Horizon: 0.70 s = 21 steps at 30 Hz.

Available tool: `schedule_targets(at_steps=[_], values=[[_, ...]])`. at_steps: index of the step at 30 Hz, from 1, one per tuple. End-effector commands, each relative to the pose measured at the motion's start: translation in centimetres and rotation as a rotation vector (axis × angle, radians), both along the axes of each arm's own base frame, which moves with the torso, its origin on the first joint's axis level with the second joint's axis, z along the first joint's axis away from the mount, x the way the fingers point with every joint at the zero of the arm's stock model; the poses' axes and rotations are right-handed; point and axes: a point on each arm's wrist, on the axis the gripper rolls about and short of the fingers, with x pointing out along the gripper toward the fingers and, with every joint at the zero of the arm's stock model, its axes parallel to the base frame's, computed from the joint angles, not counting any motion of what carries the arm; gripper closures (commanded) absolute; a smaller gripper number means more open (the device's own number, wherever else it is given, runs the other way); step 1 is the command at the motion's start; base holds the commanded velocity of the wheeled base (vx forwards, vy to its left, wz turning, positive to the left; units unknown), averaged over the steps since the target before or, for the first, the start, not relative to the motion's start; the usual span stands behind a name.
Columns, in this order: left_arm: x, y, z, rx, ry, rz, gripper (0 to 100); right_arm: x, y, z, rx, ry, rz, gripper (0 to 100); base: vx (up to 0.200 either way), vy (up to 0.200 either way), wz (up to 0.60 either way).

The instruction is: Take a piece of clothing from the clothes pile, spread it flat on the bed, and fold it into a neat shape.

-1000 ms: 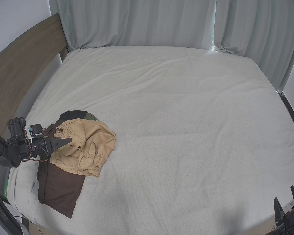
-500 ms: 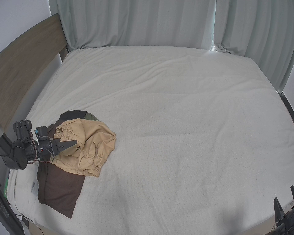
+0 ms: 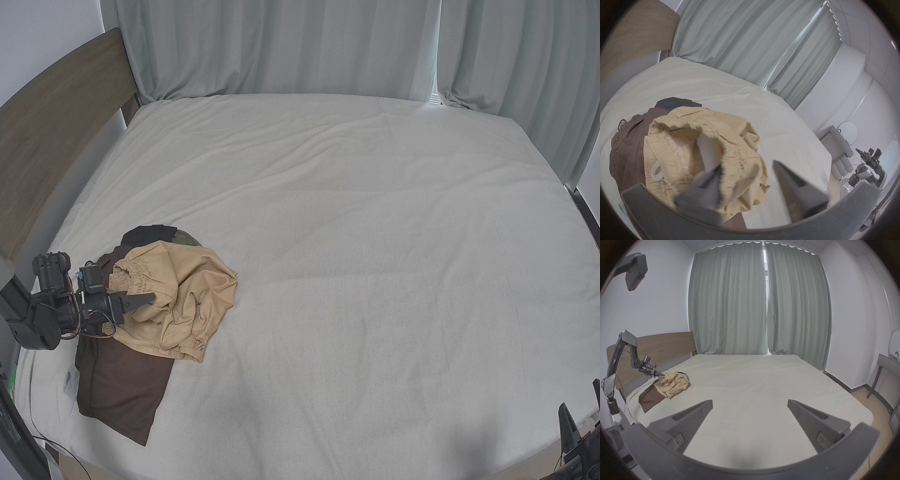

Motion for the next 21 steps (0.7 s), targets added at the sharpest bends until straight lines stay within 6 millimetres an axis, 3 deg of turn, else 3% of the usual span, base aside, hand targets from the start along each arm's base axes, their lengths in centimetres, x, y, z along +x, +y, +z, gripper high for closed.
schedule_targets(at_steps=[1, 21], values=[[0.0, 0.4, -0.4, 0.000, 0.009, 0.008, 100, 0.0, 0.0, -0.5, 0.000, 0.000, 0.000, 0, 0.000, 0.000, 0.00], [-1.1, -0.2, 1.0, -0.021, -0.011, -0.019, 100, 0.0, 0.0, -0.5, 0.001, 0.000, 0.000, 0, 0.000, 0.000, 0.00]])
